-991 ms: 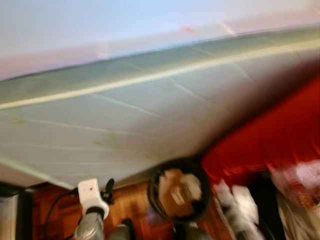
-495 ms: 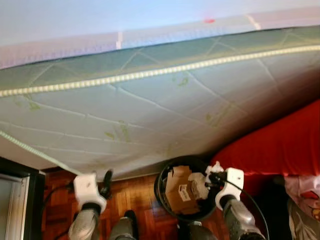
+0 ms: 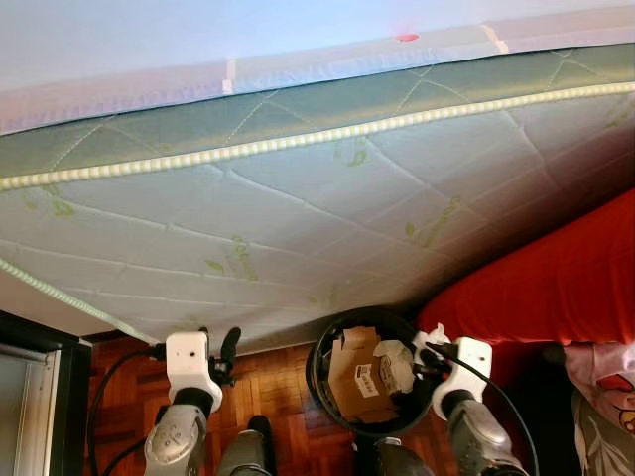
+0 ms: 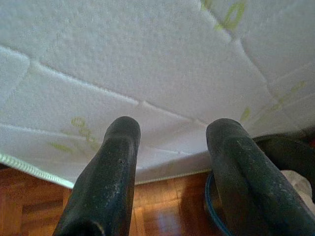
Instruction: Clean up the room
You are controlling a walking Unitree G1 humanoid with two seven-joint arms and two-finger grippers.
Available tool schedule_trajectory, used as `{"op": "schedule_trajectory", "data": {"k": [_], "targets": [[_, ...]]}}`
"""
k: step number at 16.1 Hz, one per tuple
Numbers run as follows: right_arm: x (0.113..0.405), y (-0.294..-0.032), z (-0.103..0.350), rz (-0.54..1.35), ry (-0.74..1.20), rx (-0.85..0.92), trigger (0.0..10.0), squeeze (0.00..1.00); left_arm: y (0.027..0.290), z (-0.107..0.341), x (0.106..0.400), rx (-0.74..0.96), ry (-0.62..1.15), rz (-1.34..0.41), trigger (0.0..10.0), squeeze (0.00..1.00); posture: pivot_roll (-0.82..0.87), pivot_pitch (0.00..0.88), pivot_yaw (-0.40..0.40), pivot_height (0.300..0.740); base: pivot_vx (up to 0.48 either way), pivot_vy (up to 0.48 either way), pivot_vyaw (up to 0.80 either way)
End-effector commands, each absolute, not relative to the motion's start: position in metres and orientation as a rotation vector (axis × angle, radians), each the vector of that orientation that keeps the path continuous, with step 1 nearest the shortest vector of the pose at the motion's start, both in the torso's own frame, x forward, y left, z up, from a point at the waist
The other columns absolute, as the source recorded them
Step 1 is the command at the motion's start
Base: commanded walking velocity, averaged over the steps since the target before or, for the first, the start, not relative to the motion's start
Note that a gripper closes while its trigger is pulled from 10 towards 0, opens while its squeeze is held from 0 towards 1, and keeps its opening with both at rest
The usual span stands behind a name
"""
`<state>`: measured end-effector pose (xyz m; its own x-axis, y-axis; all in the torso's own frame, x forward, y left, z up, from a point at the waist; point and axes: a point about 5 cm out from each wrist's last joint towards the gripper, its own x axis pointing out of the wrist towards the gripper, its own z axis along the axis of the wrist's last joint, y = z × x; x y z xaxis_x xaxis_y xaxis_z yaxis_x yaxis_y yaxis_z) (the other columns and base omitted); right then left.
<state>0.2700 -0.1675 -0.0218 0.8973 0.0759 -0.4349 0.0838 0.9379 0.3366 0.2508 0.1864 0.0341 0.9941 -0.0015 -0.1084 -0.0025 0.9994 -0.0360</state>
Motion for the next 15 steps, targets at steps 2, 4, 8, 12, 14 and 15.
{"op": "schedule_trajectory", "data": {"k": [2, 4, 8, 12, 14, 15], "targets": [[0.263, -0.164, -0.029, 0.010, 0.501, 0.366, 10.0, 1.00, 0.187, 0.026, 0.241, -0.039, 0.155, 0.002, 10.0, 0.00, 0.14, 0.333, -0.007, 0.740, 0.000, 0.000, 0.00], [0.264, -0.162, -0.028, 0.018, 0.505, 0.373, 10.0, 1.00, 0.185, 0.025, 0.240, -0.037, 0.165, -0.002, 10.0, 0.00, 0.14, 0.327, -0.008, 0.740, 0.000, 0.000, 0.00], [0.263, -0.155, -0.031, 0.060, 0.539, 0.401, 10.0, 1.00, 0.186, 0.024, 0.239, -0.042, 0.172, 0.002, 10.0, 0.00, 0.14, 0.324, -0.008, 0.740, 0.000, 0.000, 0.00], [0.260, -0.148, -0.034, 0.109, 0.580, 0.406, 10.0, 1.00, 0.182, 0.023, 0.241, -0.046, 0.180, -0.003, 10.0, 0.00, 0.14, 0.320, -0.012, 0.740, 0.000, 0.000, 0.00], [0.259, -0.146, -0.035, 0.142, 0.607, 0.400, 10.0, 1.00, 0.181, 0.023, 0.240, -0.048, 0.183, -0.004, 10.0, 0.00, 0.14, 0.319, -0.014, 0.740, 0.000, 0.000, 0.00], [0.260, -0.144, -0.035, 0.148, 0.613, 0.390, 10.0, 1.00, 0.181, 0.023, 0.241, -0.050, 0.184, -0.004, 10.0, 0.00, 0.14, 0.319, -0.016, 0.740, 0.000, 0.000, 0.00]]}}
